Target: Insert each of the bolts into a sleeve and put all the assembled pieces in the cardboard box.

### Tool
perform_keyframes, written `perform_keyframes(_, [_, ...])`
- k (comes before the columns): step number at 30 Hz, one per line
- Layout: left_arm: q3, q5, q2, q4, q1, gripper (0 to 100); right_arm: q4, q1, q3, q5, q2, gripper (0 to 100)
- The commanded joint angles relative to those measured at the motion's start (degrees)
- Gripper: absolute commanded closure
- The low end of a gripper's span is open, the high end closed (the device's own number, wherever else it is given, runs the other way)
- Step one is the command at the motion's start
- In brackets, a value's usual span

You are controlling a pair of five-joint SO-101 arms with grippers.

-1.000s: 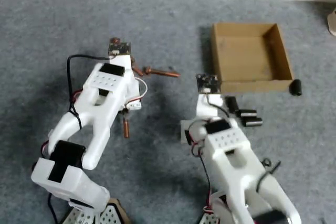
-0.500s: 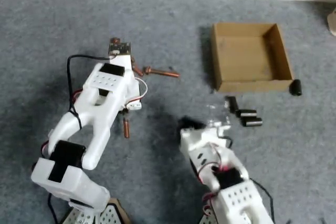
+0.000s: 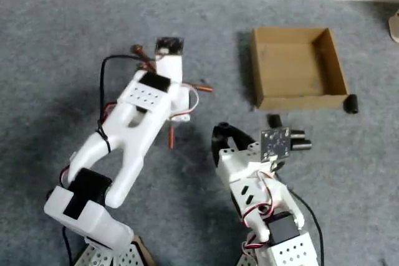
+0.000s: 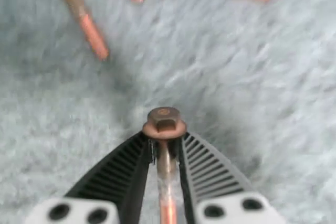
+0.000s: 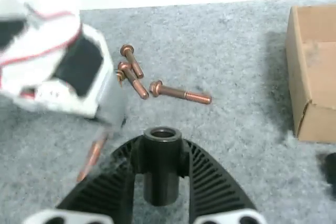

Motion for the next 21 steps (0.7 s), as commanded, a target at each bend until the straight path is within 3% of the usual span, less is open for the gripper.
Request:
perform_keyframes(1, [-6.02,0.18,-3.47,-0.79,-0.4,99,-0.04,1.1,8.13,0.62,-0.75,99.5])
perform_keyframes(13, [-14.55,0.44,-3.91,-0.44,2.15,100,-6.02,-0.66,8.04,0.79,-0.75,99.5])
perform_keyframes(17, [-11.38,0.53,-10.24,-0.88,5.32,100,-6.02,-0.66,8.04,0.79,-0.22,99.5])
perform_keyframes(21, [-0.4,0.18,-21.05,-8.18,6.73,100,-6.29,-0.75,7.96,0.88,-0.13,99.5])
